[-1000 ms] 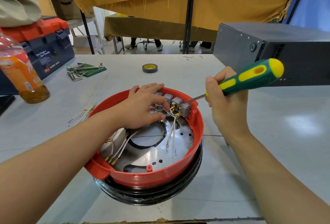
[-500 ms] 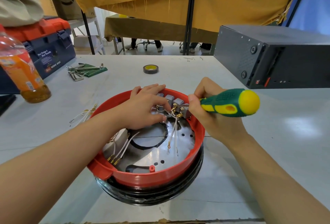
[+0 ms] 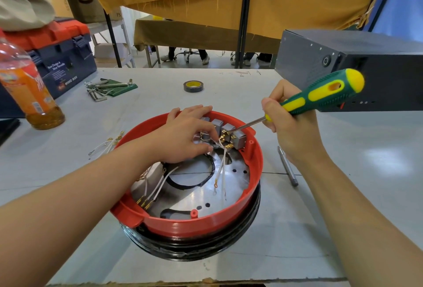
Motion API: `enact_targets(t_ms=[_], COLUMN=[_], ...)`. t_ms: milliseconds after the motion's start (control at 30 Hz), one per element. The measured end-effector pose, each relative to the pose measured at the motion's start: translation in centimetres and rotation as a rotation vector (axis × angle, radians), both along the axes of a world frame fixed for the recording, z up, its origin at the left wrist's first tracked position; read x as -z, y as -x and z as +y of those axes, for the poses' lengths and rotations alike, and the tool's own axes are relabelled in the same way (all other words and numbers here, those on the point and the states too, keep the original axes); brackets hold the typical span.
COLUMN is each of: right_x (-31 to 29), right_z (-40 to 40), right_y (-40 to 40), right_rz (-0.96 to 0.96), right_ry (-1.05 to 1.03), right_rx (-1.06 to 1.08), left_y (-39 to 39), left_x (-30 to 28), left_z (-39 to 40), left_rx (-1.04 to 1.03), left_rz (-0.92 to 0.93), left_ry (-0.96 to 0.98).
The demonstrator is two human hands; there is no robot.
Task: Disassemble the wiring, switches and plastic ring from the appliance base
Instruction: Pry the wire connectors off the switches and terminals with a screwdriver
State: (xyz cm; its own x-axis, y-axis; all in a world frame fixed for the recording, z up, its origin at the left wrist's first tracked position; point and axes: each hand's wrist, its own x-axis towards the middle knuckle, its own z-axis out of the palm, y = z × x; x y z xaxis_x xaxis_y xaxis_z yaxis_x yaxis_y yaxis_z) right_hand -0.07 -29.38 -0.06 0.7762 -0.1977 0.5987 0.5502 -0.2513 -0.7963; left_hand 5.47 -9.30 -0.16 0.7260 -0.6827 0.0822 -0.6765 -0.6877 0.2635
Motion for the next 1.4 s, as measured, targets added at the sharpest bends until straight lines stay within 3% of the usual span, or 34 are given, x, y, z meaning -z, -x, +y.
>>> enact_targets(t_ms=[500, 867, 1233, 1400], right_x=[0.6, 0.6, 1.2, 1.5], right_z=[0.1, 0.4, -0.2, 0.4], right_y=[-0.4, 0.4, -0.5, -1.0], right_rz=[0.044, -0.029, 0.059, 0.089], right_ry=[-0.327, -0.102, -0.375, -0.37], right_rx=[0.04, 0.075, -0.002, -0.003], left_y=[-0.1, 0.0, -0.1, -0.1], left_x=[0.1, 0.2, 0.2, 0.2], left_z=[-0.1, -0.2, -0.2, -0.2], left_rx=[-0.021, -0.025, -0.022, -0.023], left_rz=[-0.044, -0.044, -0.047, -0.035], left_ry=[0.001, 0.0, -0.002, 0.01])
